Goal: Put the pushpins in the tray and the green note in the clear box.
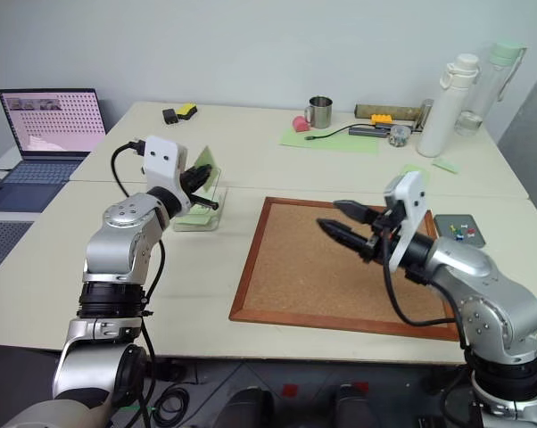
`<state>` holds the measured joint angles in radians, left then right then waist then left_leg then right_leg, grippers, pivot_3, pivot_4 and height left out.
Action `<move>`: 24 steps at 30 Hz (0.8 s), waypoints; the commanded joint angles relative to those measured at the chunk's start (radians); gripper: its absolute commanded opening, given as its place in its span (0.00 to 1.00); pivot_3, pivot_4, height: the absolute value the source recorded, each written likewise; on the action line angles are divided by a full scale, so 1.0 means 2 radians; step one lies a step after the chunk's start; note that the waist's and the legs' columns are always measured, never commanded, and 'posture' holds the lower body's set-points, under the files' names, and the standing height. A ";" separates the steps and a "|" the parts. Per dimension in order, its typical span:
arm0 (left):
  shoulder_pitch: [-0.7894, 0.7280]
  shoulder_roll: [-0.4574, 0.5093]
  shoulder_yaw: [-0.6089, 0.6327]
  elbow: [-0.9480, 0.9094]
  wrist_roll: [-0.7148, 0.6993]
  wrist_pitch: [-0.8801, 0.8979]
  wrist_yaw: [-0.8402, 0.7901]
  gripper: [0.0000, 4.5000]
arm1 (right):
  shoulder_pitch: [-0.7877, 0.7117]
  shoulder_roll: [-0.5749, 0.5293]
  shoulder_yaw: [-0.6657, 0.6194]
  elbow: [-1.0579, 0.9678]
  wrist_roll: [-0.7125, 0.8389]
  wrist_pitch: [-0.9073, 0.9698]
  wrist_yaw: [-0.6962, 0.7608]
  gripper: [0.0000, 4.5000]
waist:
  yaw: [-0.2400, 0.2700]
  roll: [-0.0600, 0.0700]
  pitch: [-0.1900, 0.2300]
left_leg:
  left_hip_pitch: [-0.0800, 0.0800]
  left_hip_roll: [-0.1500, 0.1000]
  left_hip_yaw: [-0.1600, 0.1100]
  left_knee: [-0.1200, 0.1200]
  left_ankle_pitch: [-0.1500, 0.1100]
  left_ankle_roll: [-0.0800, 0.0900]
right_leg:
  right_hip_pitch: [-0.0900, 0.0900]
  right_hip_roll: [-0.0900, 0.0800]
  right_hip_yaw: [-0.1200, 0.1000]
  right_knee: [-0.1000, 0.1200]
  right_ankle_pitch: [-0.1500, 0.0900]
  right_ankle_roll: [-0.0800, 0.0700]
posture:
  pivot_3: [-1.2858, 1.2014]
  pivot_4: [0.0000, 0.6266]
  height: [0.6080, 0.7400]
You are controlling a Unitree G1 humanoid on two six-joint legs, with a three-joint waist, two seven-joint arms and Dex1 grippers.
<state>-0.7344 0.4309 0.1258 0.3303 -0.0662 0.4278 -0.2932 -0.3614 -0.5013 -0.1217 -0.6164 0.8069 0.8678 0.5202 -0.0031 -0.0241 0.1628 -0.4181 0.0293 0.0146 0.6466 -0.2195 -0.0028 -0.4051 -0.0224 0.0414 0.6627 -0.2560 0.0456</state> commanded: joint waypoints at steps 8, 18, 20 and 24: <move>-0.028 0.011 -0.013 0.081 0.056 -0.074 0.070 0.10 | 0.018 -0.004 -0.011 -0.041 0.030 0.005 -0.046 0.57 | 0.000 0.000 0.000 | 0.000 0.000 0.000 0.000 0.000 0.000 | 0.000 0.000 0.000 0.000 0.000 0.000 | 0.52 0.24 1.00; -0.015 0.007 -0.033 0.030 0.023 -0.077 -0.018 0.42 | 0.037 -0.028 -0.024 -0.038 0.022 -0.006 -0.051 0.57 | 0.000 -0.001 0.000 | 0.000 0.000 0.000 0.000 0.000 0.000 | 0.000 0.000 0.000 0.000 0.000 0.000 | 0.52 0.24 1.00; 0.001 0.011 -0.042 -0.019 -0.011 -0.053 -0.085 0.42 | 0.048 -0.047 -0.033 -0.033 0.012 -0.012 -0.041 0.57 | 0.000 -0.001 0.001 | 0.000 0.000 0.000 0.000 0.000 0.000 | 0.000 0.000 0.000 0.000 0.000 0.000 | 0.52 0.24 1.00; 0.051 0.045 -0.078 -0.147 -0.082 0.010 -0.226 0.42 | 0.081 -0.104 -0.064 -0.012 0.001 -0.021 0.002 0.57 | -0.001 -0.001 0.001 | -0.001 0.000 0.001 0.000 0.000 0.000 | 0.000 0.000 0.000 -0.001 0.000 0.000 | 0.52 0.24 1.00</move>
<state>-0.6616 0.4847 0.0013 0.1786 -0.1544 0.3983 -0.6070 -0.2191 -0.6633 -0.1908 -0.6509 0.8282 0.8543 0.4729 -0.0052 -0.0265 0.1642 -0.4190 0.0298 0.0168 0.6453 -0.2195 -0.0029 -0.4059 -0.0226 0.0426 0.6609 -0.2561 0.0452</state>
